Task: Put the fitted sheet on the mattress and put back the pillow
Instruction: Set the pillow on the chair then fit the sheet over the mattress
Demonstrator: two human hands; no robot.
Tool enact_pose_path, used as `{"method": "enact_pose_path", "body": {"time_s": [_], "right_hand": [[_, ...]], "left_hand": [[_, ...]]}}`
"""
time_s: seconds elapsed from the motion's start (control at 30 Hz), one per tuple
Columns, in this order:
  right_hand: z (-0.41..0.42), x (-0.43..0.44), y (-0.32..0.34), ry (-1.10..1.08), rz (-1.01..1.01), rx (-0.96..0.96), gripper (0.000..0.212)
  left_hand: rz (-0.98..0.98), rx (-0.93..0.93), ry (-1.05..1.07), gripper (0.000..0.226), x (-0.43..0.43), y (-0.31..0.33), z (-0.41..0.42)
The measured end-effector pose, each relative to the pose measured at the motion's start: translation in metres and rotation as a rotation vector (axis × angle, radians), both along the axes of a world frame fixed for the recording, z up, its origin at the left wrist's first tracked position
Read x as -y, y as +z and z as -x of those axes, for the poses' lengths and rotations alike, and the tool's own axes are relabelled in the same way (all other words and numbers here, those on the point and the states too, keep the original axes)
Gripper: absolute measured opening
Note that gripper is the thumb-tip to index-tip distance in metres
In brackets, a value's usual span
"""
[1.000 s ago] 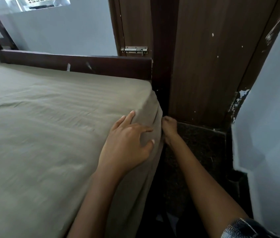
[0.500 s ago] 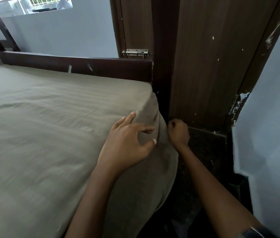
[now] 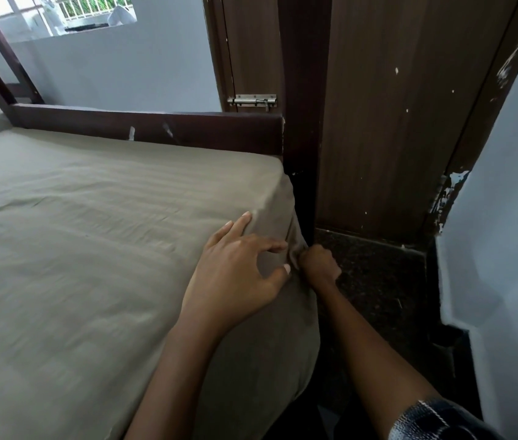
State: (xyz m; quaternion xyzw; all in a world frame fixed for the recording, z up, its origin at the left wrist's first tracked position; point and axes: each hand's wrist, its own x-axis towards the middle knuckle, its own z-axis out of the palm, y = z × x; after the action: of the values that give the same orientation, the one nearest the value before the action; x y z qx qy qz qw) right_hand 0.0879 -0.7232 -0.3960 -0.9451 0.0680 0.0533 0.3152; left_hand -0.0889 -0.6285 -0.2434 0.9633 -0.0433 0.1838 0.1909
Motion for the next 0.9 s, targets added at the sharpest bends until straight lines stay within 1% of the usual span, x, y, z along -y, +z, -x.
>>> {"method": "enact_pose_path", "body": {"time_s": [0.07,0.17,0.2,0.23,0.33,0.43,0.5,0.57,0.63,0.77,0.8,0.83,0.87,0.9], "right_hand": [[0.0,0.001,0.004,-0.03,-0.039,0.083,0.034],[-0.002,0.0,0.021,-0.01,-0.104,0.381,0.025],[-0.004,-0.002,0.028,0.001,-0.131,0.447,0.024],[-0.006,-0.003,0.034,0.007,-0.166,0.465,0.027],[-0.009,-0.008,0.036,0.011,-0.214,0.375,0.033],[-0.008,-0.014,0.028,0.067,-0.214,0.353,0.03],[-0.007,-0.015,0.026,0.07,-0.151,0.335,0.027],[-0.005,-0.014,0.021,0.058,-0.029,0.228,0.028],[-0.001,-0.012,0.015,0.072,0.013,0.12,0.032],[0.0,-0.009,0.012,0.051,-0.068,0.058,0.036],[-0.001,-0.005,0.01,0.041,-0.1,0.046,0.039],[-0.001,-0.002,0.009,0.029,-0.137,0.027,0.042],[-0.002,0.002,0.008,0.016,-0.175,0.009,0.046],[-0.002,0.005,0.007,0.01,-0.211,0.0,0.047]], "left_hand": [[-0.017,0.013,0.001,0.037,0.001,0.0,-0.001],[-0.049,0.027,0.008,0.038,0.001,-0.004,-0.001],[-0.064,0.04,0.009,0.038,0.001,-0.006,-0.001],[-0.087,0.053,0.01,0.038,0.001,-0.007,-0.001],[-0.138,0.053,0.015,0.039,0.0,-0.009,-0.002],[-0.132,0.064,0.008,0.039,0.0,-0.009,-0.001],[-0.119,0.061,0.011,0.039,0.001,-0.01,-0.001],[-0.122,0.047,0.018,0.039,0.0,-0.008,-0.002],[-0.105,0.027,0.035,0.039,0.003,-0.005,0.0],[-0.098,0.051,0.053,0.037,0.002,-0.006,-0.001],[-0.126,0.102,0.035,0.035,0.0,-0.007,-0.001],[-0.151,0.207,0.015,0.034,0.002,-0.009,0.001],[-0.115,0.283,-0.009,0.034,0.006,-0.011,0.005],[-0.02,0.365,-0.044,0.034,0.014,-0.019,0.011]]}}
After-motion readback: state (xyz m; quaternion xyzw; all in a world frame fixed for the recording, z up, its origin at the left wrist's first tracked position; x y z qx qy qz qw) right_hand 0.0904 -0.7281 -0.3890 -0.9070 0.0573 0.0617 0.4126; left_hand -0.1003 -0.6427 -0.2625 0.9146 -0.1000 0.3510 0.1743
